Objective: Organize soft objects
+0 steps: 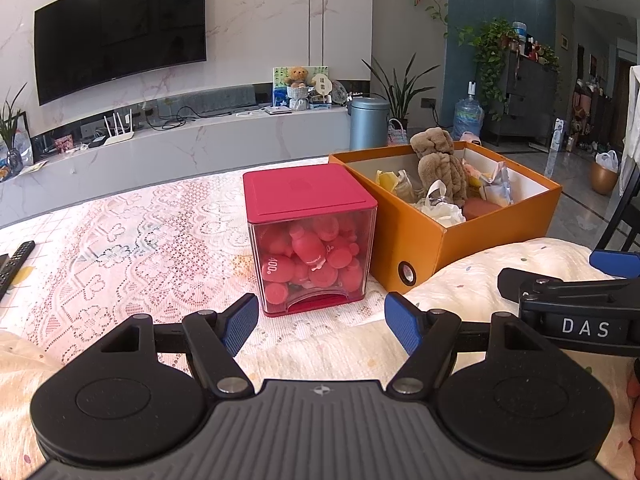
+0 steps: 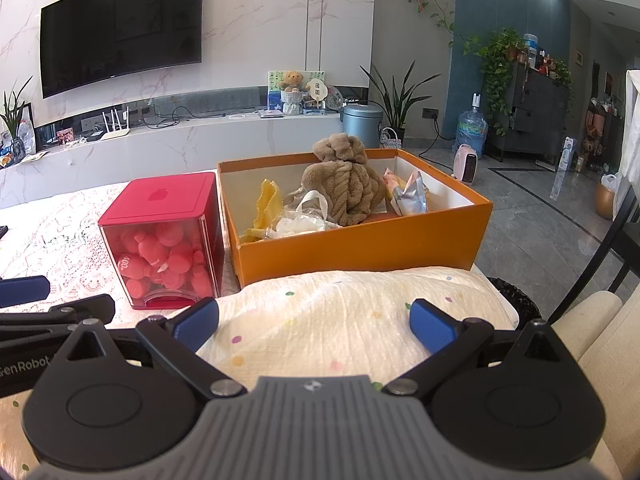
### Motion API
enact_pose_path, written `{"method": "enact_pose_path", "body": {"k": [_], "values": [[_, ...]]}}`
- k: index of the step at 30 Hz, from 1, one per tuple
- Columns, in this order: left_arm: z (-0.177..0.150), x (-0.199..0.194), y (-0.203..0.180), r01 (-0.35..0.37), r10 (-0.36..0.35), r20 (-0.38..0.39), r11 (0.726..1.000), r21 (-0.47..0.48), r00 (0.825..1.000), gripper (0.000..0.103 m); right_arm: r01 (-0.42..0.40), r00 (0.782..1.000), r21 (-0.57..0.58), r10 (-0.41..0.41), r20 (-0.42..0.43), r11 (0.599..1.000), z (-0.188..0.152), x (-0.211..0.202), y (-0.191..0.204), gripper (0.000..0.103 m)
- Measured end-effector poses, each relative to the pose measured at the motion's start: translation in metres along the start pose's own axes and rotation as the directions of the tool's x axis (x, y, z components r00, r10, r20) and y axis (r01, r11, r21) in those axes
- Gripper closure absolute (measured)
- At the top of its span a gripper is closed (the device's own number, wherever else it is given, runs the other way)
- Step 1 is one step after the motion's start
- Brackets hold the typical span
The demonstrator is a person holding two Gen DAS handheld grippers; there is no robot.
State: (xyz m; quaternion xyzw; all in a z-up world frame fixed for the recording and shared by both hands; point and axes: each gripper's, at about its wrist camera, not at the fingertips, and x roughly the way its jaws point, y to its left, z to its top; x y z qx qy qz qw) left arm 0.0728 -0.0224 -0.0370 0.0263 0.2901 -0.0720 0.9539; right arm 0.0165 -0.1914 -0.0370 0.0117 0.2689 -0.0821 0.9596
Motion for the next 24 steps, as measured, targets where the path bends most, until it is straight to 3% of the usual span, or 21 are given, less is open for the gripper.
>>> {"method": "enact_pose_path", "body": {"k": [24], "values": [[0.0,-0.0024,0.002,-0.007,0.006,0.022,1.0,0.01,1.0,0.019,0.0,1.0,-0.002,0.0,-0.001,1.0,0.0001,-0.0001,0.0005,0.003]]}}
